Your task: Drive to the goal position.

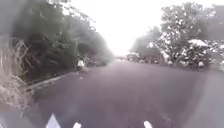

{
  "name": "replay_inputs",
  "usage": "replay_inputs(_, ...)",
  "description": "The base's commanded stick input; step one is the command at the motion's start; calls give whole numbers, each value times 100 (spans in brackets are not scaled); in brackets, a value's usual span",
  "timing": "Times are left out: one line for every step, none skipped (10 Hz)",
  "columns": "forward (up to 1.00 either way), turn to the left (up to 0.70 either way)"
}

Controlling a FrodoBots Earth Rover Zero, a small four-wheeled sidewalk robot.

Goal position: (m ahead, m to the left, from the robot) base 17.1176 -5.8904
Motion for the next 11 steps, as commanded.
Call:
replay_inputs(70,0)
replay_inputs(70,0)
replay_inputs(70,0)
replay_inputs(70,0)
replay_inputs(70,0)
replay_inputs(70,0)
replay_inputs(70,0)
replay_inputs(70,0)
replay_inputs(70,0)
replay_inputs(70,0)
replay_inputs(70,0)
